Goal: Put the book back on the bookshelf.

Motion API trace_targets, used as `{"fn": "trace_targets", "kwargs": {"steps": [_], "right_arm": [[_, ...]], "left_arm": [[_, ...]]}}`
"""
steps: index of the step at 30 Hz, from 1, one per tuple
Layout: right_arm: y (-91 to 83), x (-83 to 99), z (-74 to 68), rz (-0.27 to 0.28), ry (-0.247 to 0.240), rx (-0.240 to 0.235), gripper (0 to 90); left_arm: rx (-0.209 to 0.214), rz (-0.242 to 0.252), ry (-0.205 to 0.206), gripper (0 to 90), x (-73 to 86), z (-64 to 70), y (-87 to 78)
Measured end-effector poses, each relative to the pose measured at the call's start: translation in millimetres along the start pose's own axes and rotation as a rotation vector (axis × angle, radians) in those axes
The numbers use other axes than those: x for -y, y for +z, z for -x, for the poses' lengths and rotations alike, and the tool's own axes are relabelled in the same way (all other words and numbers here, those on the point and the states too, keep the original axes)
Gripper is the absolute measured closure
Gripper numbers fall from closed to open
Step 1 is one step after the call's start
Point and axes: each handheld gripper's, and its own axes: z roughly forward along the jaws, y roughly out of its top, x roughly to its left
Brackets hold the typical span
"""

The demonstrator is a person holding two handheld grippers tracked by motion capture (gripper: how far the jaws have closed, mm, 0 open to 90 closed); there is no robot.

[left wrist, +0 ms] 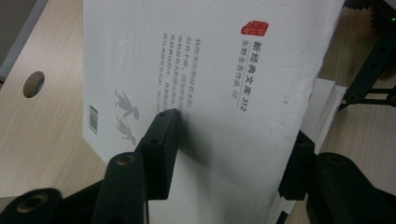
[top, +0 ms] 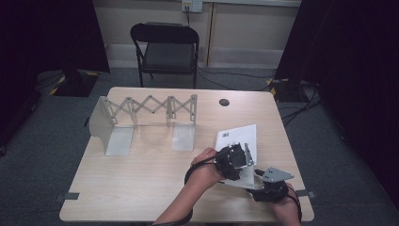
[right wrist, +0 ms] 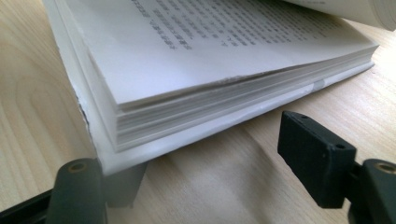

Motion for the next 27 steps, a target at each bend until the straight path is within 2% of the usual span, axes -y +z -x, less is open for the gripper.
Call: {"fn": "trace_targets", "kwargs": {"steps": [3, 5, 9, 15, 17, 18, 20, 27], "right_arm": [[-1.4, -2.7, -2.2, 0.006, -0.011, 0.004, 28.4], [-4.2, -5.5, -4.0, 0.029, -0.030, 0.015, 28.7], [-5.1, -7.8, -5.6, 0.036, -0.064, 0.026, 29.4], [-7.3, -9.6, -5.5, 0.052, -0.066, 0.031, 29.7], [-8.9, -11.2, -6.4, 0.060, -0.087, 0.033, 30.3], [-9.9, -12.5, -7.1, 0.072, -0.105, 0.032, 28.7], [-11.7, -16.0, -8.3, 0.077, -0.110, 0.029, 26.5], [-12.4, -17.6, -8.0, 0.081, -0.138, 0.039, 26.9]], "left_arm": [[0.000, 0.001, 0.004, 49.2, -0.6, -0.4, 0.3], [0.000, 0.000, 0.001, 49.2, -1.6, -1.3, -0.4], [0.004, -0.005, 0.006, 49.2, -2.6, -2.6, -0.7], [0.002, -0.006, 0.008, 49.4, -4.6, -3.4, -1.2], [0.003, -0.006, 0.004, 49.4, -5.4, -4.4, -1.5], [0.004, -0.008, 0.006, 49.5, -5.8, -4.9, -1.6], [0.006, -0.009, 0.003, 49.4, -6.5, -5.0, -1.4], [0.005, -0.018, 0.009, 49.5, -8.7, -5.4, -1.1]]}}
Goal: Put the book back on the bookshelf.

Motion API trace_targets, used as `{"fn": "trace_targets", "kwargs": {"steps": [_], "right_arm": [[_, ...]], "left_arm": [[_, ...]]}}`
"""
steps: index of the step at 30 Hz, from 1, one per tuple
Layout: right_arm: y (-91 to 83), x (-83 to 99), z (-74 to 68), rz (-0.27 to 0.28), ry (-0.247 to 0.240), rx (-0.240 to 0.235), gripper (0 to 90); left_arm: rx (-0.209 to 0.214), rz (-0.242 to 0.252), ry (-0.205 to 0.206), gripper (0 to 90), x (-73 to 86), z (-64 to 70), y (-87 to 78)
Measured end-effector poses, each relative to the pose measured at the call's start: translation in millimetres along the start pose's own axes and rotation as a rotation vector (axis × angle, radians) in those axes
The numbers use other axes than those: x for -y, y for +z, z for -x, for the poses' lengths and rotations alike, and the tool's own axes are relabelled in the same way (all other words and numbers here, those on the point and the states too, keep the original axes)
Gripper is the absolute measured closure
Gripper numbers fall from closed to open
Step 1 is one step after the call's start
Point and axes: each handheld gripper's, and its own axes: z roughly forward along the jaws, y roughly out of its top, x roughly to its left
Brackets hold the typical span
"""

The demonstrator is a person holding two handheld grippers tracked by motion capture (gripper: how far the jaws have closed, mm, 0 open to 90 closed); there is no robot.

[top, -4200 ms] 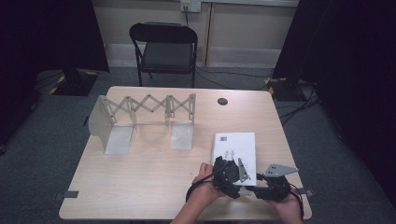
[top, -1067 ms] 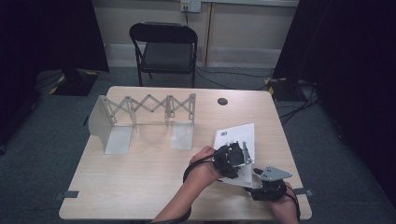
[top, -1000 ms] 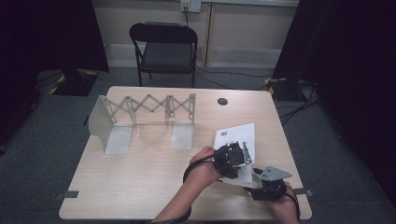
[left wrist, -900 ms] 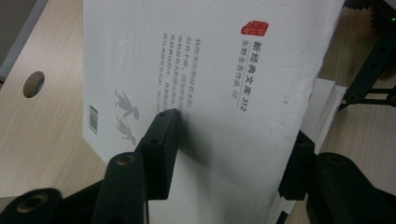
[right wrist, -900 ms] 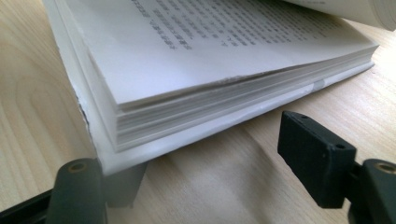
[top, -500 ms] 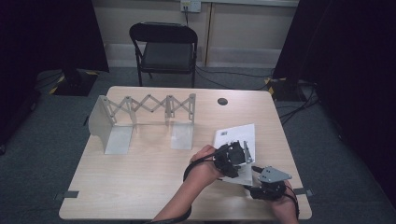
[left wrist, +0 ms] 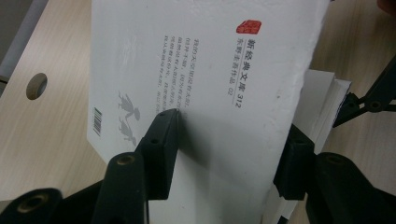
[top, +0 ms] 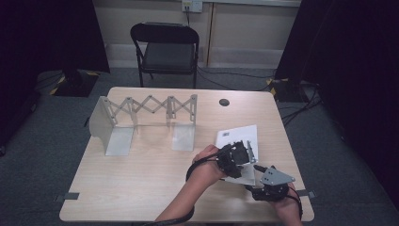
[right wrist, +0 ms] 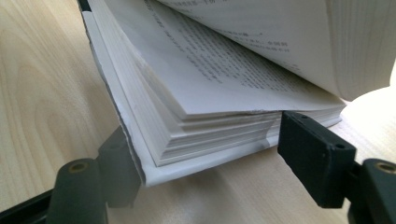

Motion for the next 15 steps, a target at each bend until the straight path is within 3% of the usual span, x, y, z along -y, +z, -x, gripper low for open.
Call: {"fn": "trace_targets", "kwargs": {"steps": [15], "right_arm": [[-5.6, -9.5, -1.9, 0.026, -0.100, 0.024, 36.9]], "left_arm": [[0.004, 0.005, -0.002, 50.4, -3.5, -4.5, -2.1]]}}
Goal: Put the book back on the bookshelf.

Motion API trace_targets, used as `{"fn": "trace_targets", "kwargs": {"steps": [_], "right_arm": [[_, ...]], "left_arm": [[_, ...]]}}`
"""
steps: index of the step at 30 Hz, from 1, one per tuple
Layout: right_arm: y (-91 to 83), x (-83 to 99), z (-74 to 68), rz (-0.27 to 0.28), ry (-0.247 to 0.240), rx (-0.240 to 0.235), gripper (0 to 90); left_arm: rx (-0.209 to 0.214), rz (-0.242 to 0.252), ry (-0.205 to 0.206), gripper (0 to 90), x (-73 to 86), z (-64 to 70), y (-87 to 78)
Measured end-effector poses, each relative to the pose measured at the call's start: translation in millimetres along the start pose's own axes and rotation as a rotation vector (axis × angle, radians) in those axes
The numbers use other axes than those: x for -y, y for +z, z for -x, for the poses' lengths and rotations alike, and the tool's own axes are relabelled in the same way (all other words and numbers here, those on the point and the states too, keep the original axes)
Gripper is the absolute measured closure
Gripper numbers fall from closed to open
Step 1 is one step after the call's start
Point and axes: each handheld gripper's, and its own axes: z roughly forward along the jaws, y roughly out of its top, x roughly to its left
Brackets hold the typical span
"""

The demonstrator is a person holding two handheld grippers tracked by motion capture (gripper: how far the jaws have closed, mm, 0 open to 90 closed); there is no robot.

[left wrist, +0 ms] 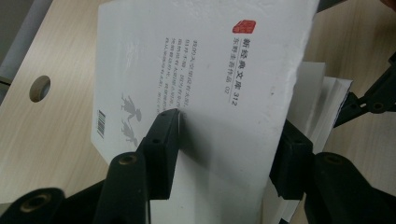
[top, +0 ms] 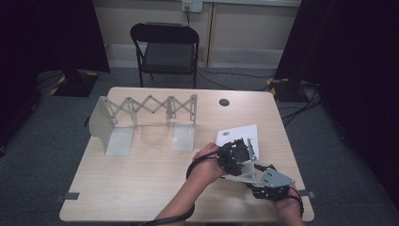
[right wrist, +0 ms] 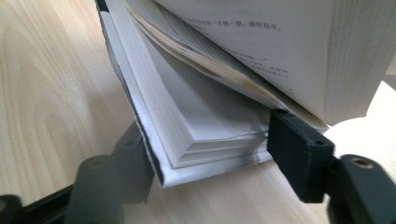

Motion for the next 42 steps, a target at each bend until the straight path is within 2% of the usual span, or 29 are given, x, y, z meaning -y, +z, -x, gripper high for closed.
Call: {"fn": "trace_targets", "kwargs": {"steps": [2, 3, 4, 6, 7, 8, 9, 10, 12, 13, 14, 15, 16, 18, 21, 22, 23, 24, 25, 27, 28, 29, 31, 32, 33, 35, 37, 38, 42], "right_arm": [[-3.9, -2.4, -0.1, -0.014, -0.032, 0.021, 44.2], [-3.9, -2.4, -0.1, -0.014, -0.032, 0.021, 44.2], [-8.0, -5.4, 0.1, -0.017, -0.066, 0.048, 51.9], [-12.8, -9.1, 1.7, -0.012, -0.085, 0.079, 61.2], [-15.8, -11.9, 4.8, -0.012, -0.083, 0.096, 63.7], [-15.8, -11.9, 4.8, -0.012, -0.083, 0.096, 63.7], [-18.8, -14.4, 10.0, -0.025, -0.089, 0.105, 67.4], [-19.9, -14.5, 12.0, -0.028, -0.094, 0.109, 69.6], [-21.7, -14.3, 15.6, -0.034, -0.078, 0.104, 71.3], [-28.1, -11.9, 25.2, -0.030, -0.020, 0.067, 83.6], [-30.1, -11.2, 27.1, -0.027, -0.009, 0.055, 85.3], [-30.1, -11.2, 27.1, -0.027, -0.009, 0.055, 85.3], [-30.8, -11.5, 29.2, -0.045, -0.001, 0.029, 85.8], [-24.6, -8.0, 25.8, -0.098, -0.048, -0.002, 86.2], [-20.2, -1.6, 20.8, -0.095, -0.035, -0.025, 90.0], [-24.8, -3.6, 22.4, -0.006, 0.040, -0.022, 90.0], [-28.8, -8.9, 25.4, 0.039, 0.071, -0.013, 90.0], [-30.3, -14.9, 27.2, 0.045, 0.070, -0.002, 90.0], [-30.3, -14.9, 27.2, 0.045, 0.070, -0.002, 90.0], [-26.2, -20.5, 31.1, -0.005, 0.061, -0.014, 85.4], [-23.4, -18.1, 33.8, -0.020, 0.090, -0.034, 78.6], [-15.9, -5.9, 37.0, -0.054, 0.185, -0.078, 59.8], [-8.5, 10.6, 33.4, -0.080, 0.260, -0.114, 54.9], [-7.2, 18.3, 29.8, -0.076, 0.284, -0.111, 54.7], [-7.2, 18.3, 29.8, -0.076, 0.284, -0.111, 54.7], [-9.2, 32.1, 31.0, -0.064, 0.373, -0.153, 46.5], [-10.4, 32.9, 31.5, -0.078, 0.366, -0.154, 45.7], [-12.2, 34.9, 31.6, -0.079, 0.356, -0.186, 44.7], [-9.7, 37.5, 27.1, -0.094, 0.340, -0.222, 44.0]], "left_arm": [[0.001, 0.005, -0.002, 49.5, -0.9, 0.1, 0.9], [0.004, 0.003, -0.001, 49.5, -1.7, -0.3, 1.2], [0.011, 0.003, -0.004, 46.2, -2.5, -0.5, 2.4], [0.010, 0.009, -0.003, 42.2, -4.1, 0.7, 4.1], [0.007, 0.046, -0.026, 42.4, -3.5, 1.3, 2.3], [0.007, 0.046, -0.026, 41.0, -3.5, 1.3, 2.3], [0.019, 0.080, -0.066, 37.1, -2.1, -2.3, -2.7], [0.031, 0.094, -0.079, 34.6, -0.9, -4.3, -5.7], [0.025, 0.087, -0.090, 33.9, 0.6, -5.1, -7.9], [0.037, 0.082, -0.094, 29.5, 6.0, -7.6, -11.4], [0.037, 0.082, -0.094, 28.6, 6.0, -7.6, -11.4], [0.032, 0.087, -0.101, 28.6, 9.5, -7.8, -13.3], [0.035, 0.100, -0.116, 28.4, 13.3, -7.8, -14.6], [0.035, 0.089, -0.139, 28.5, 23.9, -6.3, -11.3], [0.048, 0.075, -0.134, 29.5, 30.0, -2.4, -5.1], [0.050, 0.062, -0.123, 28.8, 33.2, 0.3, 0.0], [0.050, 0.062, -0.123, 28.8, 33.2, 0.3, 0.0], [0.048, 0.062, -0.121, 28.8, 34.9, 1.4, 2.3], [0.057, 0.062, -0.128, 28.8, 36.6, 1.9, 4.5], [0.057, 0.052, -0.135, 28.9, 41.1, 2.3, 7.0], [0.067, 0.057, -0.160, 28.9, 45.2, 2.7, 8.0], [0.070, 0.055, -0.174, 28.9, 52.4, 2.9, 9.3], [0.076, 0.047, -0.176, 28.9, 56.8, 3.0, 10.6], [0.080, 0.039, -0.190, 28.9, 65.8, 5.5, 14.7], [0.080, 0.039, -0.190, 28.9, 65.8, 5.5, 14.7], [0.095, 0.034, -0.204, 28.9, 72.5, 8.4, 19.0], [0.092, 0.026, -0.195, 28.9, 75.9, 12.4, 22.9], [0.095, 0.036, -0.196, 28.9, 76.6, 14.6, 24.6], [0.100, 0.034, -0.190, 28.7, 76.9, 18.5, 32.9]]}}
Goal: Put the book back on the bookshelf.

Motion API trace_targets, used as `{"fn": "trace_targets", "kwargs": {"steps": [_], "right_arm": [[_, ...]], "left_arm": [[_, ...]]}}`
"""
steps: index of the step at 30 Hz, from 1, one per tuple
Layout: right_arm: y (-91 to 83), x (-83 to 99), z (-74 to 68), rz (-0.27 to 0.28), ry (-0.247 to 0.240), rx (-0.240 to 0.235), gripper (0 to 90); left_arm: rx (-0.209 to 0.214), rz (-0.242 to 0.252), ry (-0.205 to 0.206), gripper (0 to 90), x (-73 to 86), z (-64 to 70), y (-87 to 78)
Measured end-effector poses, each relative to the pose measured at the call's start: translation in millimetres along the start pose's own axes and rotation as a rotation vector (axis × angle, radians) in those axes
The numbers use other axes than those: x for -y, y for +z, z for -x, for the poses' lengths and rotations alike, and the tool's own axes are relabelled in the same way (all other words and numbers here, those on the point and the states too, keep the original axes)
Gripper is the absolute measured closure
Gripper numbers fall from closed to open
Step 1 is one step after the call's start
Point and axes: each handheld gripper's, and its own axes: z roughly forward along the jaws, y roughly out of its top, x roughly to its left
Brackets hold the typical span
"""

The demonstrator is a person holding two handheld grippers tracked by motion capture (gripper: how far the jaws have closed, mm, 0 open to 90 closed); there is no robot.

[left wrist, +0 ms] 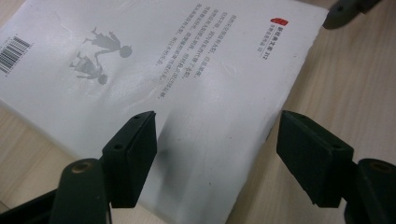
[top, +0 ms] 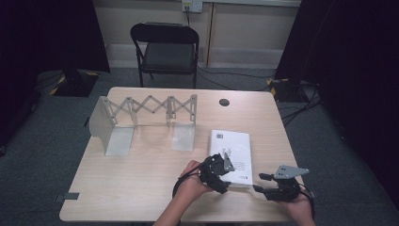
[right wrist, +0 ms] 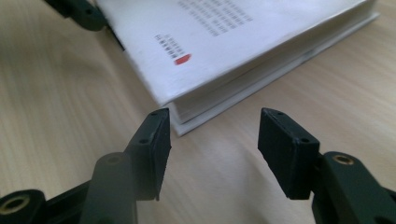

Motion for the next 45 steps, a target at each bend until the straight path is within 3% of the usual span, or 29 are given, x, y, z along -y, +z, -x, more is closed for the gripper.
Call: {"fn": "trace_targets", "kwargs": {"steps": [2, 7, 9, 13, 18, 24, 26, 37, 40, 41, 43, 45], "right_arm": [[8.3, -0.9, -7.6, -0.033, -0.032, -0.029, 44.2], [24.0, -5.9, -14.5, -0.060, -0.032, -0.007, 47.4], [31.0, -11.0, -17.7, -0.061, -0.038, 0.019, 53.5], [28.5, -12.0, -17.4, -0.052, -0.036, 0.013, 55.9], [20.4, -15.3, -18.3, -0.005, -0.038, 0.010, 58.8], [10.0, -25.5, -19.8, 0.053, -0.035, 0.008, 60.9], [9.3, -27.3, -19.8, 0.058, -0.035, 0.008, 60.9], [6.9, -32.5, -20.5, 0.080, -0.019, 0.004, 60.7], [7.3, -32.7, -20.8, 0.071, -0.026, 0.012, 59.6], [8.8, -31.3, -19.5, 0.070, -0.017, 0.020, 57.2], [8.4, -31.1, -18.3, 0.086, -0.003, 0.011, 57.2], [7.1, -34.5, -18.2, 0.088, 0.001, 0.006, 57.2]], "left_arm": [[0.009, 0.015, -0.009, 27.8, 0.4, -0.5, 2.4], [0.008, 0.022, 0.004, 22.1, -0.6, 0.8, 5.8], [-0.008, 0.025, 0.008, 19.6, -0.2, 1.9, 8.3], [-0.024, 0.027, 0.040, 18.7, -0.5, 4.3, 10.7], [-0.055, 0.025, 0.038, 14.2, -6.2, 7.7, 14.6], [-0.082, 0.006, 0.048, 0.0, -14.9, 8.1, 22.2], [-0.131, -0.009, 0.067, 0.0, -17.7, 10.6, 27.0], [-0.178, -0.009, 0.081, 0.0, -21.8, 12.4, 30.9], [-0.143, 0.027, 0.078, 9.2, -22.0, 11.4, 21.4], [-0.119, 0.064, 0.077, 26.8, -21.8, 10.7, 13.5], [-0.126, 0.058, 0.079, 28.5, -22.3, 11.7, 13.2], [-0.137, 0.061, 0.106, 32.9, -22.7, 13.6, 12.0]]}}
